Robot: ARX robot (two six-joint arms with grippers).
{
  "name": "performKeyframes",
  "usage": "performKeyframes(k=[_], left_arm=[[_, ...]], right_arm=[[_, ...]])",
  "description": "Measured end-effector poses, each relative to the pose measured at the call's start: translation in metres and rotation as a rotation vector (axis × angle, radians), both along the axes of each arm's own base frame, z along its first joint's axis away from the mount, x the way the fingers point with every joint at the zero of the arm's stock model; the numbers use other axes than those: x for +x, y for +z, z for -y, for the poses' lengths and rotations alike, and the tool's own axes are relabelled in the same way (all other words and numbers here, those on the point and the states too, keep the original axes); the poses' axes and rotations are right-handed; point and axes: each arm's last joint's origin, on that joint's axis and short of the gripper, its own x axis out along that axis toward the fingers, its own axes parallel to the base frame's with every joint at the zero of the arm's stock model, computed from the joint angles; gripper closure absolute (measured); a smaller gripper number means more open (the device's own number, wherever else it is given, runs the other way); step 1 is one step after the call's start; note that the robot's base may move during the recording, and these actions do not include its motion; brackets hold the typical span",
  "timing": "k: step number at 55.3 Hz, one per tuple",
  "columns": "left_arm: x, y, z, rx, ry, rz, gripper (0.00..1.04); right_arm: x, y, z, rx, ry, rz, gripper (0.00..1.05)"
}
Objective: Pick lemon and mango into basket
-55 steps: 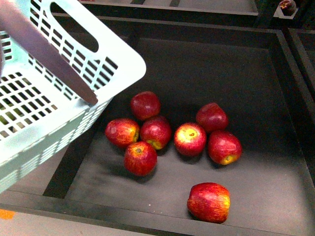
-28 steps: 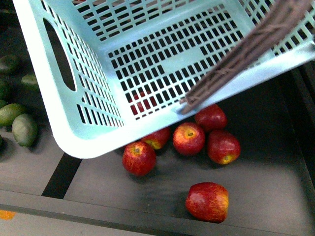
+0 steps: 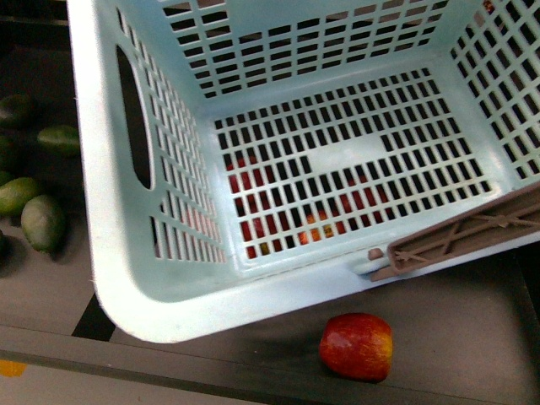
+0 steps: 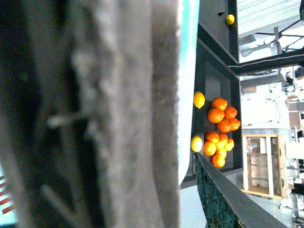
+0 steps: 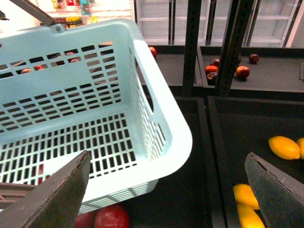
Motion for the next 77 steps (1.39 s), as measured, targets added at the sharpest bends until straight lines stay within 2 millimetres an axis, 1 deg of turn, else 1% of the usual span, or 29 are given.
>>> performKeyframes(k=[10,12,14,15,17,20,24,27,32,33,36,37,40,41,43,46,48,49,54,61,69,77], left_arm=[[-0.001,0.000,0.001,-0.001,-0.005,-0.001,0.76],[-0.001,0.000,0.001,0.000,-0.003,0.000,0.76],[-0.001,0.000,0.001,0.002,0.003,0.000,0.76],[0.000,-0.001,0.000,0.003,0.007,0.001,0.76],[-0.001,0.000,0.000,0.004,0.007,0.003,0.76],[-0.001,-0.001,0.000,0.004,0.005,0.001,0.76],[0.000,-0.002,0.000,0.006,0.010,-0.001,0.76],[-0.001,-0.001,0.000,0.005,0.007,-0.001,0.76],[-0.001,-0.001,0.000,0.003,0.004,-0.002,0.76],[-0.001,-0.001,0.000,0.002,0.002,-0.003,0.76],[-0.001,-0.001,0.000,0.002,0.000,-0.004,0.76],[-0.001,-0.001,0.000,0.002,0.001,-0.003,0.76],[-0.001,-0.001,0.000,0.002,0.002,-0.003,0.77],[-0.001,-0.001,0.000,0.002,0.002,-0.003,0.76],[-0.001,-0.001,0.000,0.003,0.003,-0.003,0.76],[-0.001,-0.001,0.000,0.003,0.004,-0.002,0.77],[-0.001,-0.001,0.000,0.003,0.005,-0.002,0.76],[-0.001,-0.001,0.000,0.004,0.007,-0.001,0.77],[-0.001,-0.001,0.000,0.005,0.008,-0.001,0.77],[-0.001,-0.001,0.000,0.004,0.007,-0.001,0.77],[-0.001,-0.001,0.000,0.003,0.004,-0.002,0.77],[-0.001,-0.001,0.000,0.002,0.003,-0.002,0.77]], right_arm=[[0.000,0.000,0.000,0.001,0.000,0.000,0.09],[0.000,-0.001,0.001,0.042,-0.017,-0.097,0.09],[0.001,0.000,0.003,0.126,-0.051,-0.265,0.09],[0.002,0.000,0.006,0.178,-0.085,-0.381,0.09],[0.005,-0.002,0.010,0.258,-0.114,-0.476,0.09],[0.011,-0.001,0.022,0.341,-0.164,-0.497,0.09],[0.022,0.010,0.044,0.398,-0.232,-0.430,0.09],[0.029,0.013,0.058,0.407,-0.267,-0.410,0.09],[0.040,0.010,0.084,0.389,-0.353,-0.405,0.09],[0.045,0.007,0.095,0.372,-0.387,-0.408,0.09],[0.055,-0.002,0.116,0.327,-0.437,-0.438,0.09],[0.057,-0.004,0.120,0.320,-0.445,-0.445,0.09],[0.068,-0.017,0.139,0.279,-0.460,-0.488,0.09],[0.070,-0.019,0.142,0.278,-0.461,-0.494,0.09],[0.078,-0.029,0.155,0.253,-0.465,-0.525,0.09],[0.093,-0.052,0.179,0.209,-0.443,-0.593,0.09],[0.100,-0.065,0.190,0.203,-0.425,-0.634,0.09],[0.104,-0.075,0.197,0.199,-0.419,-0.666,0.09],[0.116,-0.110,0.227,0.159,-0.438,-0.768,0.09],[0.124,-0.137,0.247,0.125,-0.457,-0.839,0.09],[0.134,-0.159,0.260,0.134,-0.429,-0.875,0.09],[0.143,-0.173,0.267,0.132,-0.402,-0.889,0.09]])
